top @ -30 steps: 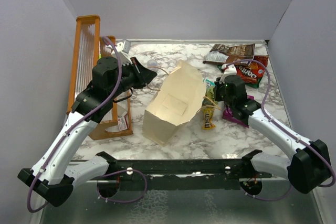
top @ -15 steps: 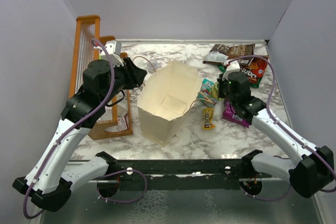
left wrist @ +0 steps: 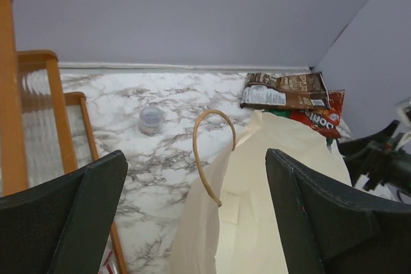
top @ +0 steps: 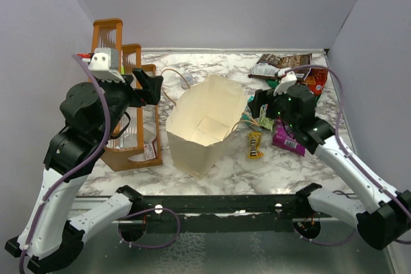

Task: Take the snacks out of the paper bag
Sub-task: Adjust the paper bag at the center of the board, then reset both arms

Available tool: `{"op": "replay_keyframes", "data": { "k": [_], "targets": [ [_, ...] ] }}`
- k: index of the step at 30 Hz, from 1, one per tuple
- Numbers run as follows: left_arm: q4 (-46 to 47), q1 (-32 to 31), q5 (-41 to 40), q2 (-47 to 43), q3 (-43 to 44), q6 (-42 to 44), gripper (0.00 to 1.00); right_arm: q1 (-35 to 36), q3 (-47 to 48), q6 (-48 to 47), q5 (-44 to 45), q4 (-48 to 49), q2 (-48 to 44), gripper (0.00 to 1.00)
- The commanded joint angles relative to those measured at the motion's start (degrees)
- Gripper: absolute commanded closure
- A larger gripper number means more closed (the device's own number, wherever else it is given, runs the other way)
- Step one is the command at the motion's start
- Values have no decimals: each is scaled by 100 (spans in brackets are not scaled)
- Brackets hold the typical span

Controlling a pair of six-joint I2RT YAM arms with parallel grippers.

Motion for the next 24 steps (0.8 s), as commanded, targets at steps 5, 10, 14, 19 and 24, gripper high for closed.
{"op": "replay_keyframes", "data": {
  "k": [5, 10, 14, 19, 24],
  "targets": [
    [740, 3, -665, -875, -601, 451, 7, -26, 1178, 600, -561, -397, -1058, 1],
    [1041, -5, -518, -1237, -911, 371, 7, -26, 1437, 851, -341, -352, -1761, 1],
    [1326, -5, -460, -1546, -1168, 338, 7, -26, 1841, 987, 109, -681, -2182, 1],
    [1547, -6, -529, -1982, -1582, 279, 7, -26, 1997, 1009, 630, -1039, -2705, 1],
    [1752, 2, -424, -2533, -2187, 71, 7, -26, 1855, 1006, 811, -1306, -3081, 1]
  ]
}}
